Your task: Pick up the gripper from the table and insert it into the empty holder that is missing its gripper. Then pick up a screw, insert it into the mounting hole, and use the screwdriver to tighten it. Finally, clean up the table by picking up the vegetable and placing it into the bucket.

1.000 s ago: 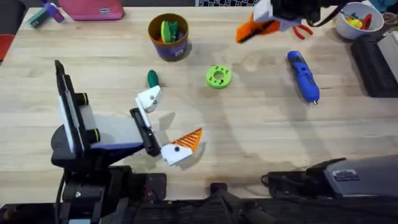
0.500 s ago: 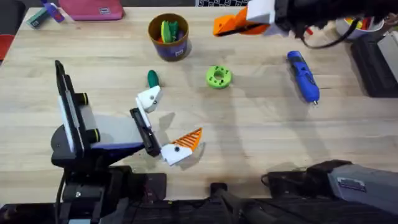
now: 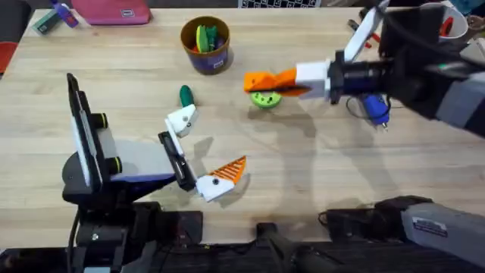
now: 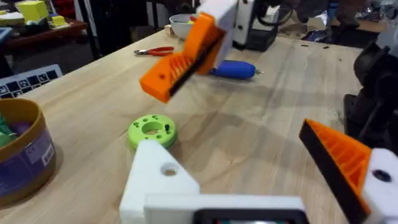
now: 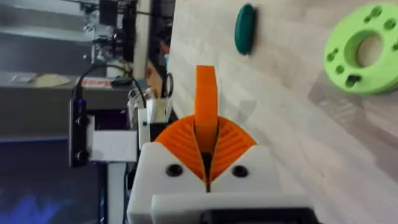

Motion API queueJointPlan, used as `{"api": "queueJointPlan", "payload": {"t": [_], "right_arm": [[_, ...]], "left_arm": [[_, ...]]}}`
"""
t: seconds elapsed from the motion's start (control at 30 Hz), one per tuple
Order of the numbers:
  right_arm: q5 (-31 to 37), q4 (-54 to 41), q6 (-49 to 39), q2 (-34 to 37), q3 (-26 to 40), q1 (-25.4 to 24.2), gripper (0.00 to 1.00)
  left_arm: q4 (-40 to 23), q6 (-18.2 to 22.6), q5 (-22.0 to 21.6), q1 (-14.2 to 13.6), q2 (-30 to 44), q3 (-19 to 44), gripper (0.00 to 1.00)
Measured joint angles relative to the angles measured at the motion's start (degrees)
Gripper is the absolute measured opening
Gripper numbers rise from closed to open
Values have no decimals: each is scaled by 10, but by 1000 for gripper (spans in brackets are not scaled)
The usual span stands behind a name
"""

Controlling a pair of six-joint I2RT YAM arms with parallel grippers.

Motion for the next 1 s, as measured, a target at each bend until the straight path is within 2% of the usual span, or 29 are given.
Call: {"api": "queueJointPlan", "payload": {"t": [0.1,0.23,0.43,0.6,1.0], "right_arm": [[-39,29,2,1,-29,0,10],[-87,86,-1,22,-33,8,10],[-172,190,-1,97,-33,41,10],[-233,213,0,146,-33,53,10],[-262,216,42,158,4,96,10]], "left_arm": [[0,0,0,0,0,0,985],[0,0,0,0,0,0,985],[0,0,0,0,0,0,985],[0,0,0,0,0,0,985],[0,0,0,0,0,0,985]]}}
